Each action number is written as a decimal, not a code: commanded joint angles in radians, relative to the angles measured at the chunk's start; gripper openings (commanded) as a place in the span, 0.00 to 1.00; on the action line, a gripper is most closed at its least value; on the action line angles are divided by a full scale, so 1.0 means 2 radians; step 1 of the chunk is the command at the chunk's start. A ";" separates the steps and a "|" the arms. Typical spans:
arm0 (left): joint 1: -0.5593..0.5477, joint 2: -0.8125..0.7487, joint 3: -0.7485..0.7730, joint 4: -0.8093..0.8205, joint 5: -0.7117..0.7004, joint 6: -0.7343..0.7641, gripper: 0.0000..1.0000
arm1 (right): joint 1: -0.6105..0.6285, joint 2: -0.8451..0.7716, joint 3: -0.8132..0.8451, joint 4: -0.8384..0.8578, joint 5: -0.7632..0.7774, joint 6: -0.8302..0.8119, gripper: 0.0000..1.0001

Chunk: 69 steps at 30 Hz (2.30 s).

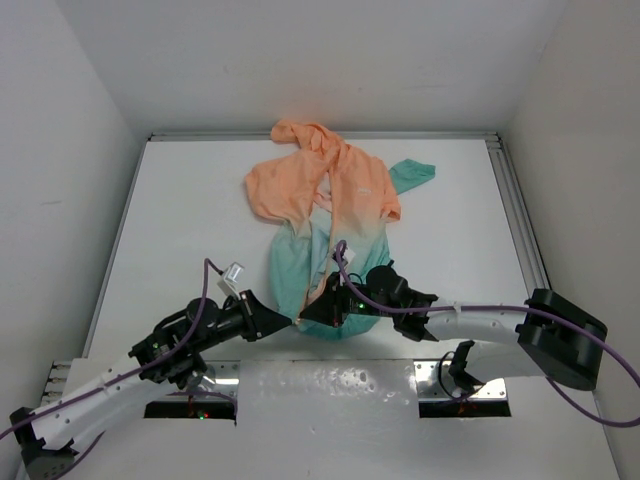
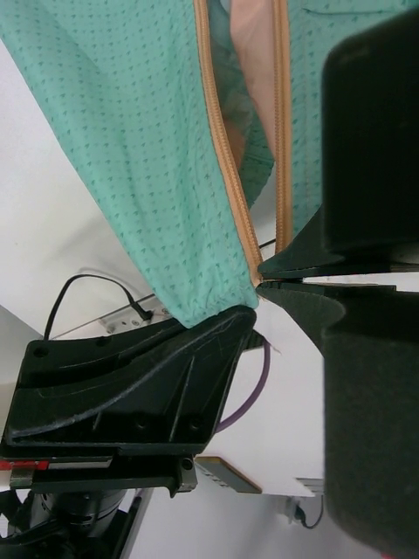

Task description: Zip up the jacket

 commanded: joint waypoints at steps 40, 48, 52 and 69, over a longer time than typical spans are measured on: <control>-0.004 0.008 -0.050 0.136 -0.011 -0.045 0.00 | 0.017 -0.009 0.000 0.032 0.024 0.006 0.23; -0.003 0.010 -0.051 0.145 -0.007 -0.047 0.00 | 0.024 -0.006 0.006 0.016 0.044 0.001 0.19; -0.003 0.000 -0.056 0.144 -0.009 -0.051 0.00 | 0.027 -0.001 0.009 0.012 0.049 0.001 0.17; -0.004 0.011 -0.037 0.128 -0.020 -0.039 0.31 | 0.034 -0.009 0.013 -0.008 0.072 -0.007 0.00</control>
